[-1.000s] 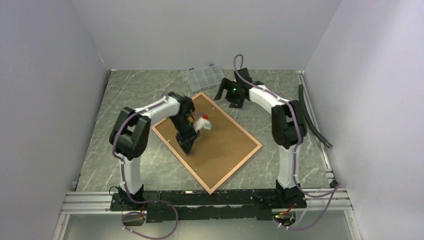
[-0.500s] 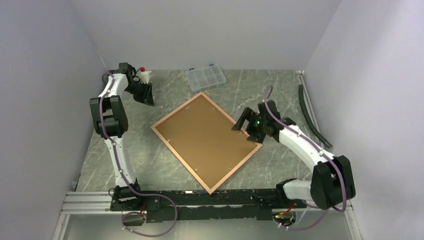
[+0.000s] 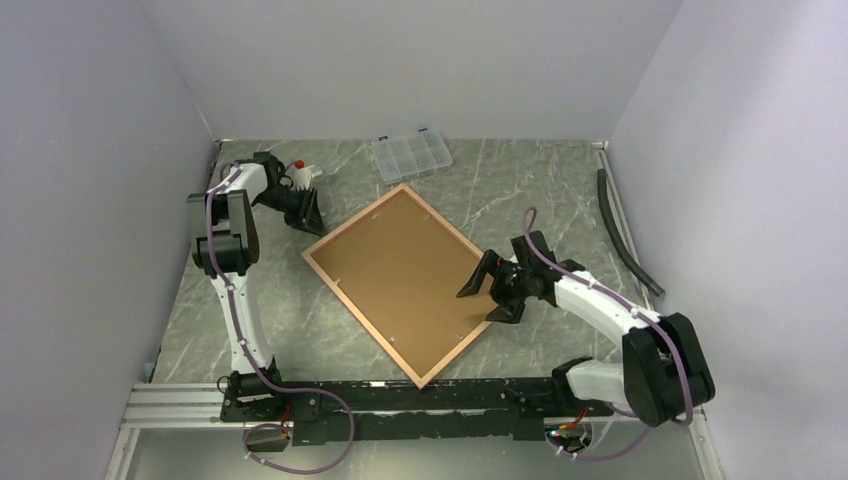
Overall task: Put the photo into the frame
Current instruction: Adjust the photo frame at the center of the board.
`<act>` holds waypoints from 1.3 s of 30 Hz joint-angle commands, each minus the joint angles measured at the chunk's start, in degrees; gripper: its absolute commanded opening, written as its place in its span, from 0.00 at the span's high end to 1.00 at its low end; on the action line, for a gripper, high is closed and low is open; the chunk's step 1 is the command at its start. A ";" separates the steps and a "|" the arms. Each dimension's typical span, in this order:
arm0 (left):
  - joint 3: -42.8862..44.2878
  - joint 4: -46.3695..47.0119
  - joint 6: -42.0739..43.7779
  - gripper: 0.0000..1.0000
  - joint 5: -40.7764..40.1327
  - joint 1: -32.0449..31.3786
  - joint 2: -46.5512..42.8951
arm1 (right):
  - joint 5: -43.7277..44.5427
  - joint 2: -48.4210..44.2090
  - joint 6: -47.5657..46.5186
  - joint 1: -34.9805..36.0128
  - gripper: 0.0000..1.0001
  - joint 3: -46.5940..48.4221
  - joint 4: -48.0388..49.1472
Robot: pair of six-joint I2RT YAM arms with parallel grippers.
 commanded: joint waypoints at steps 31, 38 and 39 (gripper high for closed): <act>-7.47 -1.11 2.33 0.60 3.87 -1.21 -6.07 | 5.52 -3.81 -5.43 -6.53 0.00 -2.01 -9.07; -12.65 -4.16 7.66 0.70 6.13 -2.22 -6.75 | 3.34 6.06 -7.71 -10.83 0.00 4.13 -2.09; -13.66 -4.73 8.80 0.71 6.05 -2.36 -7.34 | 3.38 7.12 -8.28 -11.63 0.00 5.67 -2.00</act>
